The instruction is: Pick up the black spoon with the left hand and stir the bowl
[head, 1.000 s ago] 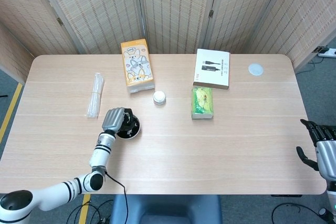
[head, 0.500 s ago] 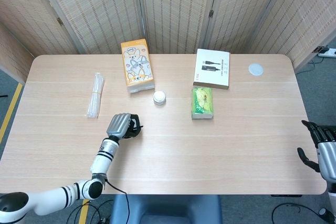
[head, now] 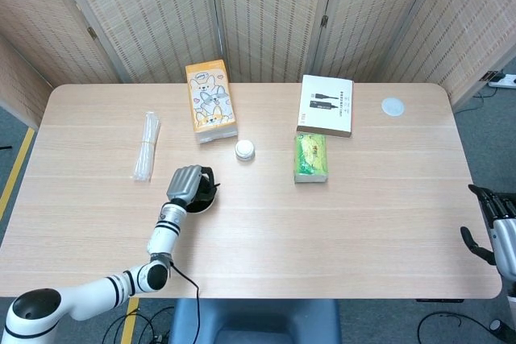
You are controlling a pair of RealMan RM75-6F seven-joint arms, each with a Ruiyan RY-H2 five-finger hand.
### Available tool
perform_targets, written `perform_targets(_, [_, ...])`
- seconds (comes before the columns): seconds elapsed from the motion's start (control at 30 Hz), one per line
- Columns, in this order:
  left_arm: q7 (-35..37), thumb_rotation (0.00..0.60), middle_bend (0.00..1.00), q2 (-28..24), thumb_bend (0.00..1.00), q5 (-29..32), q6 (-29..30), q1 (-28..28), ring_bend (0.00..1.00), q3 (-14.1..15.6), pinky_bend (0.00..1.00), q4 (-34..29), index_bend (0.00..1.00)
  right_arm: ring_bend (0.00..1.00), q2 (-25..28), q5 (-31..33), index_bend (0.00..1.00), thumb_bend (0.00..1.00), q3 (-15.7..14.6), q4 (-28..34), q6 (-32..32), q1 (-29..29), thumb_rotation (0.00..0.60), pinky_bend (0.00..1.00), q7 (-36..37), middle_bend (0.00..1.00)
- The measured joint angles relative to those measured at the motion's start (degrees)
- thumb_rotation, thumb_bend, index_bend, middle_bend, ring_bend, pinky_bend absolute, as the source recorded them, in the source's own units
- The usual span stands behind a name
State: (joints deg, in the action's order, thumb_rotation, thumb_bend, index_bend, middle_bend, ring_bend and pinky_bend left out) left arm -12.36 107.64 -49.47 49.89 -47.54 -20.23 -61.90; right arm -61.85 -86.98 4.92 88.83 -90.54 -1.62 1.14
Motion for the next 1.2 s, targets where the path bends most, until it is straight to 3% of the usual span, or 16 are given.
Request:
perform_targets(0.2, [0.5,0.600,0.95,-1.2,0.47,-0.1,0.0,0.5,0.93,-0.1,1.00,0.6,0.66,0.28,-0.1,-0.1,0.17,0.26,0.0,-0.1,0.1,-0.1,0.600,0.24,0.0,0.23])
perform_targets(0.7, [1.5,0.600,0.95,-3.1,0.47,-4.5,0.8,2.3,0.93,3.5,1.00,-5.7,0.66,0.28,-0.2,-0.3,0.17,0.26,-0.1,0.1,-0.3,0.3,0.600,0.24,-0.3,0.23])
perform_targets(1.2, [2.6,0.600,0.95,0.7,0.47,-3.6,0.5,0.3,0.93,1.2,1.00,3.2,0.66,0.28,-0.5,0.3,0.17,0.26,-0.2,-0.4,-0.7,1.1,0.600,0.24,0.2,0.23])
